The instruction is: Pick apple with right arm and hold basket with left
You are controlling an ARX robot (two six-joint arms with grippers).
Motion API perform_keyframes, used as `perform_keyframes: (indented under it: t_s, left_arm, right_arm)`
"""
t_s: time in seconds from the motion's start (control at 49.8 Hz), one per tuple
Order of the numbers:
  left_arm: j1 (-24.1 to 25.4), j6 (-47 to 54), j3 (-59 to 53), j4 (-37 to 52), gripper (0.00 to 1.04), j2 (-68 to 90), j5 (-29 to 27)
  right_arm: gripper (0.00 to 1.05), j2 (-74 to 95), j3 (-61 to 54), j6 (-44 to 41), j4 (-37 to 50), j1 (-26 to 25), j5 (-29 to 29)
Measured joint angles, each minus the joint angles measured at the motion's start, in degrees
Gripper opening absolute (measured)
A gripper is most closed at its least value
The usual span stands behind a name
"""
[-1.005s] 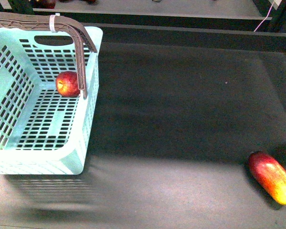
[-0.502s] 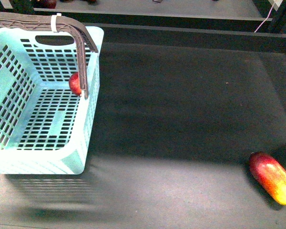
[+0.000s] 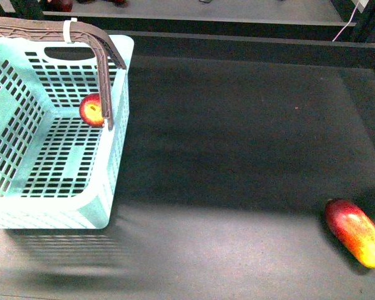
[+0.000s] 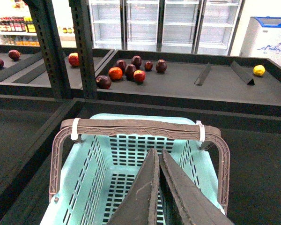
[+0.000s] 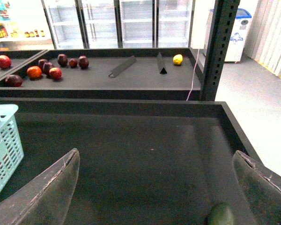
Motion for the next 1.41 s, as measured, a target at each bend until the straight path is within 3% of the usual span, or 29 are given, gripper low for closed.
perform_keyframes:
  t_s: [0.221, 0.281, 0.382, 0.884, 1.407]
  left_arm:
    - [2.49, 0.04, -2.54, -4.74, 0.03, -7.28, 2.27]
    - [5.49, 0.17, -4.13, -2.95, 0.03, -7.93, 6.45]
    - [7.65, 0.20, -5.18, -5.29, 0.03, -10.29, 7.04]
    - [7.82, 0.22, -5.20, -22.01, 0.03, -28.55, 7.58]
    - [7.82, 0.22, -5.20, -31.50, 0.03, -38.12, 7.58]
  right_arm:
    - [0.96, 0.00, 0.00, 0.00, 0.00, 0.00, -0.02]
    - [0.96, 0.00, 0.02, 0.00, 0.00, 0.00, -0.02]
    - [0.96, 0.00, 0.00, 0.00, 0.00, 0.00, 0.07]
    - [0.96, 0.00, 0.00, 0.00, 0.00, 0.00, 0.02]
    - [0.96, 0.00, 0.02, 0.00, 0.00, 0.00, 0.02]
